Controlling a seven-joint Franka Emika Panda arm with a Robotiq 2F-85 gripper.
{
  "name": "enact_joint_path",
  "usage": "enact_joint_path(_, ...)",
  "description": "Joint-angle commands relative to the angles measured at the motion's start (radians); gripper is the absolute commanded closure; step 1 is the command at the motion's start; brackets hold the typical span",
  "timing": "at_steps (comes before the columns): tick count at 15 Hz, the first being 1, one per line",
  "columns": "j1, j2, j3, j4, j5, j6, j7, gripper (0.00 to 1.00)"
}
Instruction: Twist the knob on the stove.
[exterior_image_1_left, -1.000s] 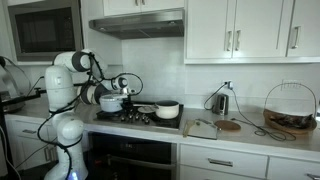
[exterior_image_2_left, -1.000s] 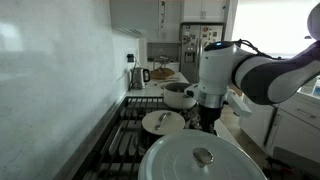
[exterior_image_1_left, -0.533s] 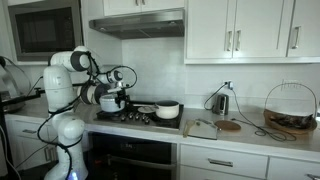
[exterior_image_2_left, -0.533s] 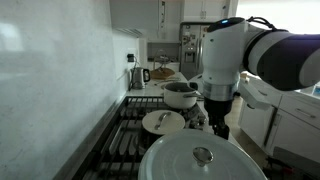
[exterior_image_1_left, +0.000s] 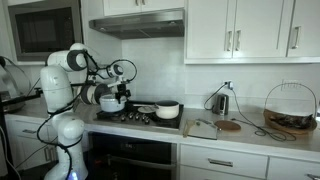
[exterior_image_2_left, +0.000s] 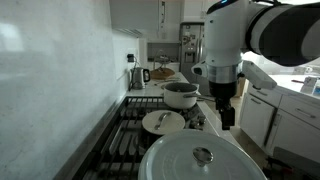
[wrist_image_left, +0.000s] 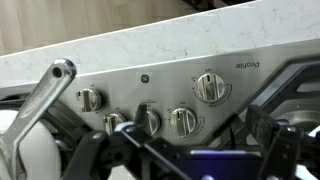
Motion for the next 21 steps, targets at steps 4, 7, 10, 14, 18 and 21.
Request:
enact_joint_path(4,-0.025,-0.048,-0.026,0.047,0.001,-0.076,-0.028,0.0)
enact_joint_path(7,-0.041,-0.086,-0.047,0.043,0.015,-0.075,-0.034,0.0)
enact_joint_path(10,-0.054,-0.116,-0.062,0.041,0.02,-0.071,-0.048,0.0)
enact_joint_path(14,-0.063,-0.145,-0.071,0.041,0.028,-0.062,-0.046,0.0)
enact_joint_path(18,-0.066,-0.135,-0.059,0.041,0.014,-0.052,-0.023,0.0)
enact_joint_path(21,-0.067,-0.137,-0.059,0.041,0.015,-0.052,-0.023,0.0)
